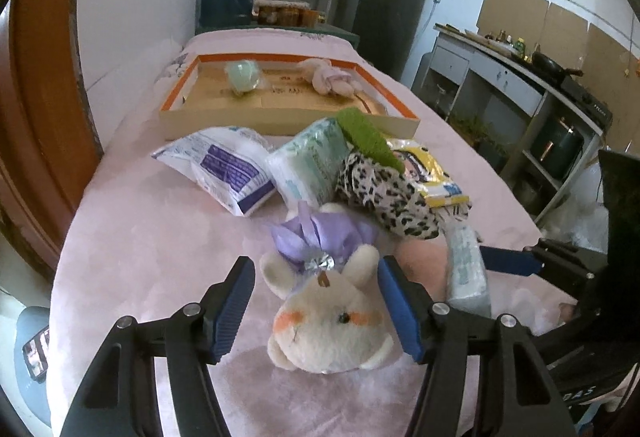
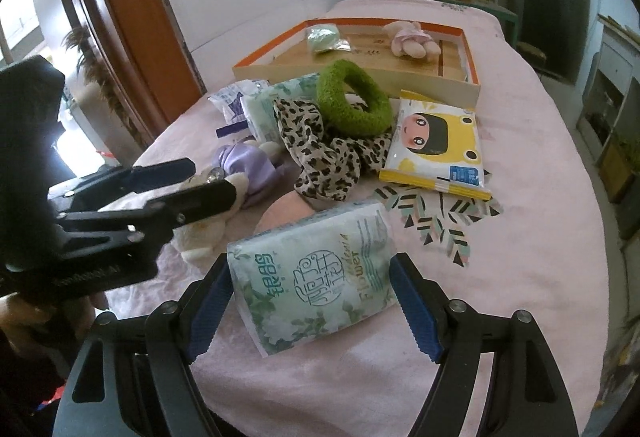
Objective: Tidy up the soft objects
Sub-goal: 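Grasp the white purple-bow bunny with the left tool while the right grasps the tissue pack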
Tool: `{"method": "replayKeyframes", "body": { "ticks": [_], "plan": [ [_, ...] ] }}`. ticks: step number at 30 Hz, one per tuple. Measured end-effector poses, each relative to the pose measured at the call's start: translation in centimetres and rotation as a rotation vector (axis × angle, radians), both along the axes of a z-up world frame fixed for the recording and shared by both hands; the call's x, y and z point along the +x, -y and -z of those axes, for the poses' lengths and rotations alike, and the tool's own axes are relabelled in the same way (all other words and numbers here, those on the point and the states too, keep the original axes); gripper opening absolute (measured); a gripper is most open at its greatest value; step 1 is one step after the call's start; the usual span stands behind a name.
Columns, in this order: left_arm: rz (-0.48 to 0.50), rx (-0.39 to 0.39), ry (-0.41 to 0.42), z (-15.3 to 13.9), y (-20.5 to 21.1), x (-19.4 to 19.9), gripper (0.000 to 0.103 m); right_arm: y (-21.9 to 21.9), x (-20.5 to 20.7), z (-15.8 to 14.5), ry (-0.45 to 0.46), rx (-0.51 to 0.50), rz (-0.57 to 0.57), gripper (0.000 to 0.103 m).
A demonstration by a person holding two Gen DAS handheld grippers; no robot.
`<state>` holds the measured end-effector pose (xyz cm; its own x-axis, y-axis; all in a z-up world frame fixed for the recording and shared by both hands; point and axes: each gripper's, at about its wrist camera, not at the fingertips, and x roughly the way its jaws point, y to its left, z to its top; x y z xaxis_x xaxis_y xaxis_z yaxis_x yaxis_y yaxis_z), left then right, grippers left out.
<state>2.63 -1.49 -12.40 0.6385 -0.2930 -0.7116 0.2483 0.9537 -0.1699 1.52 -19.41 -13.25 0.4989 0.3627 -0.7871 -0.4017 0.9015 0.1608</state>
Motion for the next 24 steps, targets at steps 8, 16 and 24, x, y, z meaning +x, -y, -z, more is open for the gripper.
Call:
{"method": "replayKeyframes", "body": {
  "ticks": [8,16,24],
  "plan": [
    [0.015,0.001,-0.035,1.2,0.5,0.1,0.064,-0.1,0.0,0.2,-0.009,-0.006,0.008,0.079],
    [0.015,-0.079,-0.048,1.7,-0.1,0.0,0.052,1.1,0.1,0.4,-0.028,0.041,0.048,0.068],
    [0.009,-0.097,-0.012,0.7,-0.3,-0.7,0.051,1.4,-0.1,-0.3,-0.022,0.087,0.059,0.063]
  ]
}}
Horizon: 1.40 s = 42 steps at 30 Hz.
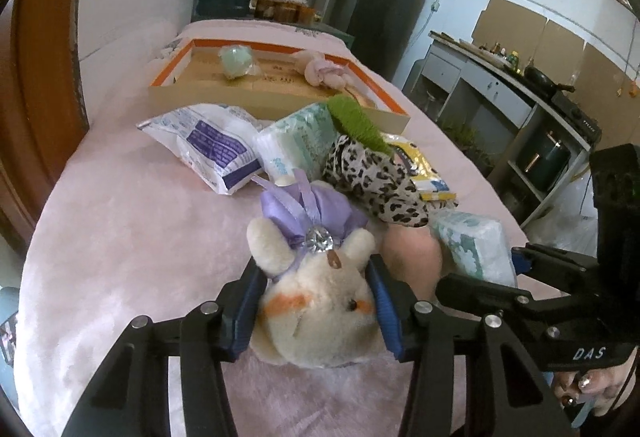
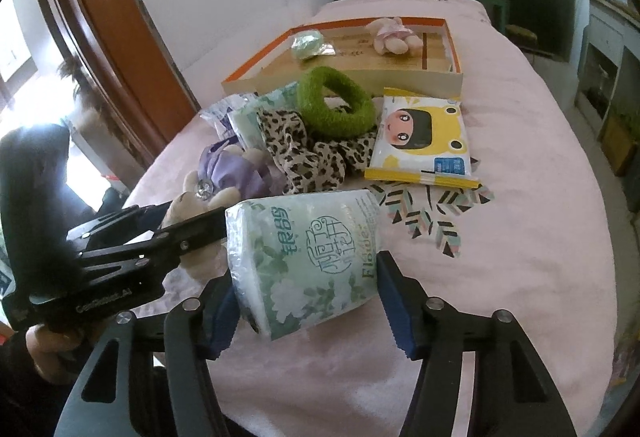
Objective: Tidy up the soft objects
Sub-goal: 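Grasp the white purple-bow bunny with the left tool while the right grasps the tissue pack, then carry the bunny with the left tool while the right carries the tissue pack into the lid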
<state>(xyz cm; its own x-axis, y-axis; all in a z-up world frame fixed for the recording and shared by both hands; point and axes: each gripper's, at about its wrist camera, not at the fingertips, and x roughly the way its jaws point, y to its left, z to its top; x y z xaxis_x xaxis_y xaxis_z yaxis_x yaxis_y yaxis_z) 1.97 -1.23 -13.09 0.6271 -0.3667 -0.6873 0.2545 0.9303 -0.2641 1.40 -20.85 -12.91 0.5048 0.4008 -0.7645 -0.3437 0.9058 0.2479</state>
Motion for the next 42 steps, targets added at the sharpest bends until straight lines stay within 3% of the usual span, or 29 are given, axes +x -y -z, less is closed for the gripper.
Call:
{"method": "replayKeyframes", "body": {
  "ticks": [7,10,12,20,42],
  "plan": [
    [-0.002,-0.020,0.030,-1.1,-0.2,-0.5,0.051,0.7,-0.2,-1.0,0.011,0.056,0.019,0.054],
    [-0.001,-0.020,0.045,-1.6,-0.1,-0.6,0.051,1.0,-0.2,-1.2,0.015,0.064,0.026,0.047],
    [0.000,-0.021,0.054,-1.8,-0.1,-0.8,0.051,1.2,-0.3,-1.5,0.022,0.071,0.034,0.036],
    [-0.004,-0.021,0.092,-3.1,-0.1,-1.3,0.051,2.2,0.0,-2.2,0.035,0.101,0.072,0.023],
    [-0.041,-0.012,0.164,-7.0,-0.5,1.0,0.051,3.0,2.4,-7.2,0.162,0.093,0.072,0.022]
  ]
}}
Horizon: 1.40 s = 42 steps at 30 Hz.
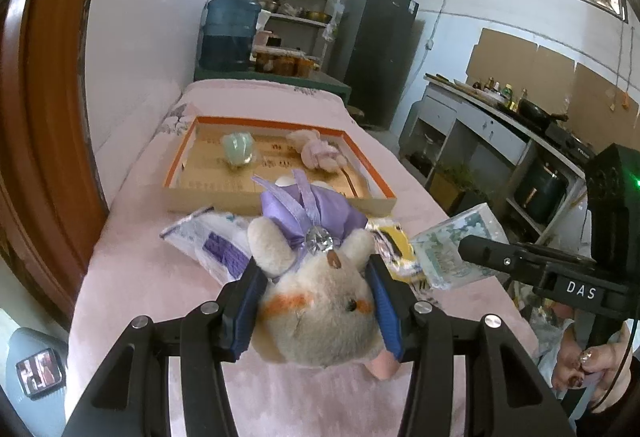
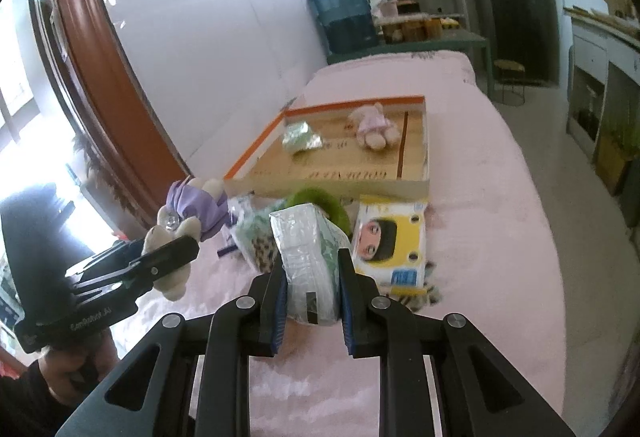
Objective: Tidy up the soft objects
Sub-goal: 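Carry the bunny with the left tool while the right carries the tissue pack into the lid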
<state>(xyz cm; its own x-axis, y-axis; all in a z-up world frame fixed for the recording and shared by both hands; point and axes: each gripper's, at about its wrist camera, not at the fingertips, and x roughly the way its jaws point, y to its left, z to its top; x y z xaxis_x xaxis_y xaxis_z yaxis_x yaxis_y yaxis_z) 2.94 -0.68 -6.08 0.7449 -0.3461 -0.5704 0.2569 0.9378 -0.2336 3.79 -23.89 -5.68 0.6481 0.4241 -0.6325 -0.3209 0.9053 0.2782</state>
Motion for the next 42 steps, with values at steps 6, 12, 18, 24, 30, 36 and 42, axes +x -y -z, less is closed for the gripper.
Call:
{"method": "replayKeyframes", "body": {
  "ticks": [6,12,18,24,30,36,42],
  "plan": [
    [-0.013,0.013,0.033,-1.5,0.0,1.2,0.051,-0.2,1.1,-1.6,0.038,0.004,0.001,0.022],
    [-0.015,0.027,0.063,-2.9,0.1,2.6,0.051,-0.3,2.9,-3.0,0.074,0.012,0.003,0.022],
    [-0.017,0.038,0.088,-4.2,0.2,4.3,0.051,-0.5,5.0,-4.2,0.092,0.030,-0.001,0.022],
    [-0.022,0.046,0.100,-4.8,0.4,5.9,0.051,-1.3,6.9,-5.2,0.109,0.036,-0.016,0.022],
    [-0.028,0.038,0.104,-5.2,0.6,7.5,0.051,-1.9,8.6,-5.6,0.118,0.049,-0.027,0.022],
    [-0.036,0.031,0.093,-5.1,0.9,9.7,0.051,-2.4,10.7,-5.2,0.106,0.073,-0.030,0.022],
    [-0.049,0.020,0.071,-4.5,0.8,11.8,0.051,-2.5,12.5,-4.5,0.087,0.089,-0.018,0.022]
  ]
}}
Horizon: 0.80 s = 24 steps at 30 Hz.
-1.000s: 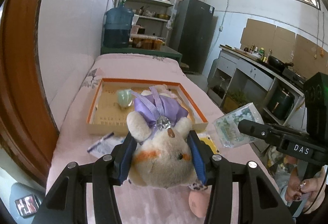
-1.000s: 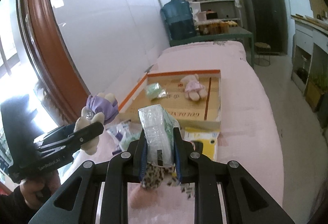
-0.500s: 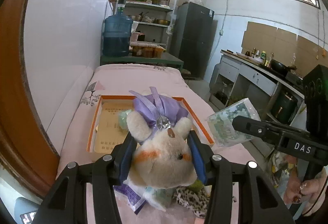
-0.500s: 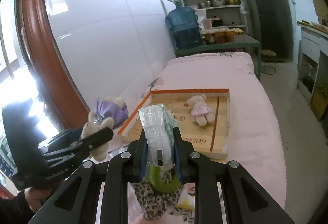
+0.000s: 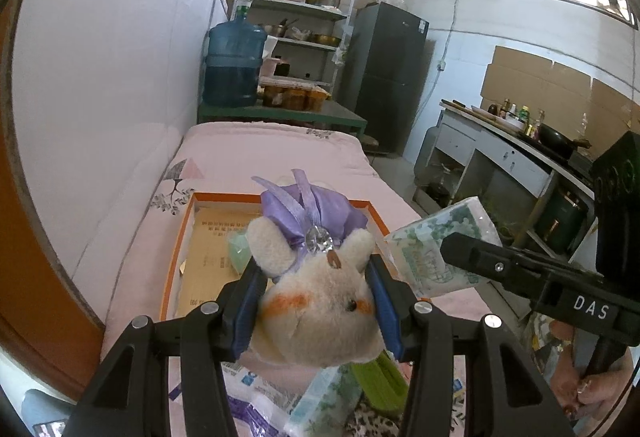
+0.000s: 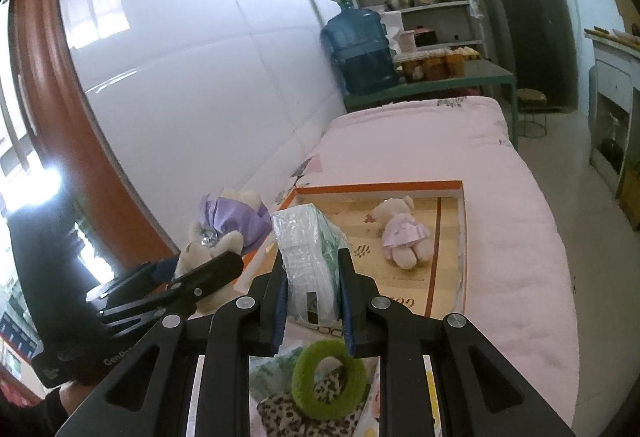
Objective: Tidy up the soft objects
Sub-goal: 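Carry the bunny with the left tool while the right carries the tissue pack into the lid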
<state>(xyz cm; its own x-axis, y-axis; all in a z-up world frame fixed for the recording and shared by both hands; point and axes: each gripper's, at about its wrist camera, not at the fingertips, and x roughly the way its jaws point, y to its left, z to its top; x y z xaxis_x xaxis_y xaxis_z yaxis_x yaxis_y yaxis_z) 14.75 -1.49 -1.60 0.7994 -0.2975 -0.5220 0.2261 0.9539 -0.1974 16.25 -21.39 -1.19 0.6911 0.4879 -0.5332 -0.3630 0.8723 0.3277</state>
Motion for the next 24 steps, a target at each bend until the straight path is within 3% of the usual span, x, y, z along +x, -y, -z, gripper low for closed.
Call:
{"method": "replayKeyframes", "body": {
  "ticks": [24],
  "plan": [
    [-0.045,-0.001,-0.080,2.8,-0.8,6.1,0.051,-0.2,6.0,2.5,-0.067,0.019,0.008,0.022]
  ]
}}
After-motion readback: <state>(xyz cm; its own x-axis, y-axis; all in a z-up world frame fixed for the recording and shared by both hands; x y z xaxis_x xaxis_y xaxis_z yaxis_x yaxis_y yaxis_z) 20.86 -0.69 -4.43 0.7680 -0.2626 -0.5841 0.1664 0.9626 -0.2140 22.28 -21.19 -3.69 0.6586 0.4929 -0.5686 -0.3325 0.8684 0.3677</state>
